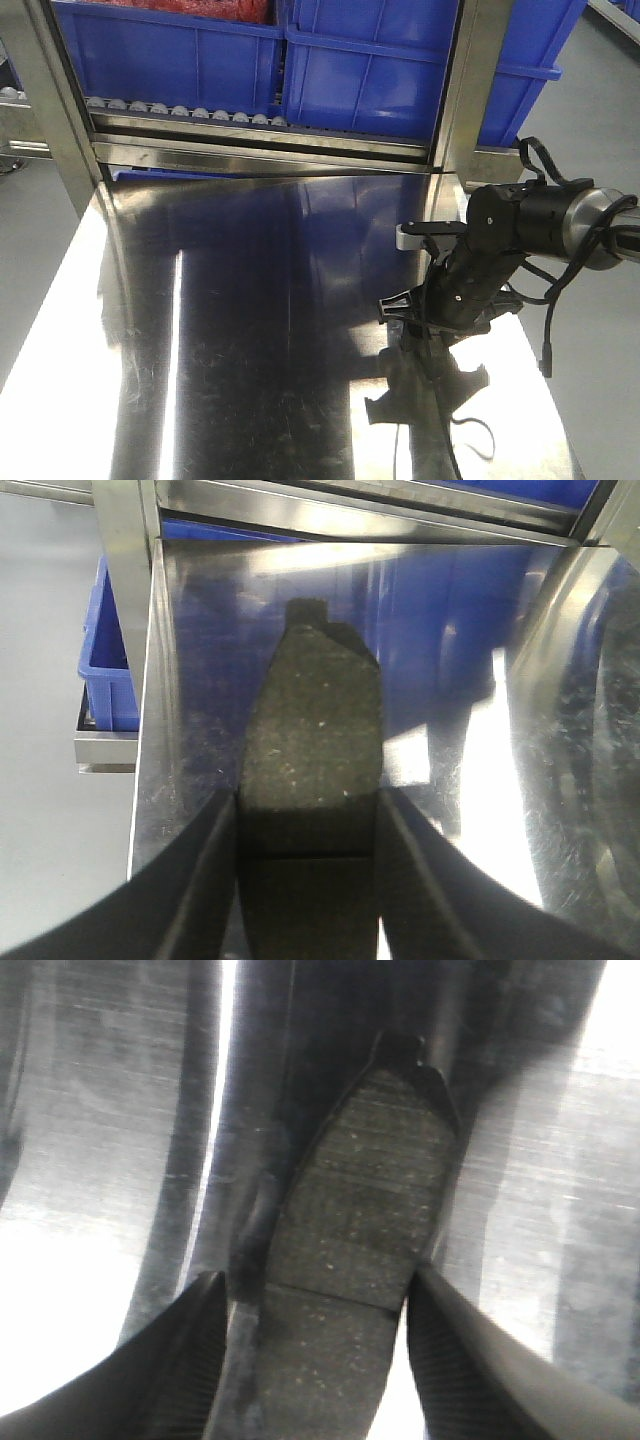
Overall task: Move and align brake pads A on conveyor
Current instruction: 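Close the right gripper on the brake pad, then lift the brake pad with the right gripper and withdraw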
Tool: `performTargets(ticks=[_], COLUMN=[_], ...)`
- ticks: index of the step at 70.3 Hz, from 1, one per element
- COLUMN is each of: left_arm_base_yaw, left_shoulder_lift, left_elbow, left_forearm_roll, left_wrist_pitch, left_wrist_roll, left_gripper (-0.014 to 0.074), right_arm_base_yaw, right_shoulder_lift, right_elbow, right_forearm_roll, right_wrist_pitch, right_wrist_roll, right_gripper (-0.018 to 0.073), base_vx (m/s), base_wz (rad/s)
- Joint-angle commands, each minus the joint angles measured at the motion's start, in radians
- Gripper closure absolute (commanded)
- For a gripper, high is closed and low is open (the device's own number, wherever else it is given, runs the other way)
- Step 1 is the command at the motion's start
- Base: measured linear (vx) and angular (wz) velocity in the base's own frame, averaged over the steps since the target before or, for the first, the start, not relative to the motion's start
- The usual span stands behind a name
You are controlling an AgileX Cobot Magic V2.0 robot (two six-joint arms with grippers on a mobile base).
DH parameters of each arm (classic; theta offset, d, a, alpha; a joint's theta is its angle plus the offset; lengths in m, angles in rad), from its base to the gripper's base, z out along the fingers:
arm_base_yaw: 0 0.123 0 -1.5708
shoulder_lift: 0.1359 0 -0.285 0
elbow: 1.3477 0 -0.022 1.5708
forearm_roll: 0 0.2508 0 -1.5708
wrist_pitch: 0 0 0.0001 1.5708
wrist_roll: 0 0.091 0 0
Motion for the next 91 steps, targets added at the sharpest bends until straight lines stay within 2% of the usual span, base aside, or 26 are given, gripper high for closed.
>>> performTargets(ticks=[1,12,26,58,82,91], left_arm_base_yaw=[-0.002,-0.002,-0.002,-0.002,-0.002,-0.002], left_shoulder_lift=[0.006,0.006,0.006,0.006,0.006,0.006], left_elbow=[-0.025,-0.025,-0.025,-0.025,-0.025,-0.025], left_forearm_roll=[0.002,0.002,0.002,0.002,0.002,0.002], left_wrist_pitch=[-0.084,-0.084,-0.084,-0.084,-0.084,-0.084], left_wrist_roll=[-0.001,-0.001,-0.001,-0.001,-0.001,-0.001], left_gripper=[0.0468,0.0468,0.0468,0.0468,0.0468,0.0468], right_arm_base_yaw=[0.003,0.003,0.003,0.003,0.003,0.003], right_shoulder_lift=[-0.011,-0.011,-0.049,-0.336,-0.622,-0.745], right_elbow=[-0.003,-0.003,-0.003,0.0,0.001,0.098], right_forearm_roll=[0.003,0.003,-0.001,-0.033,-0.14,-0.159], right_wrist_pitch=[0.028,0.028,0.015,-0.031,-0.036,-0.136], right_wrist_roll=[0.006,0.006,0.006,-0.002,-0.005,-0.006], right_gripper=[0.0253,0.0414,0.052,0.0522,0.0522,0.0522], base_vx=[0.0,0.0,0.0,0.0,0.0,0.0], base_wz=[0.0,0.0,0.0,0.0,0.0,0.0])
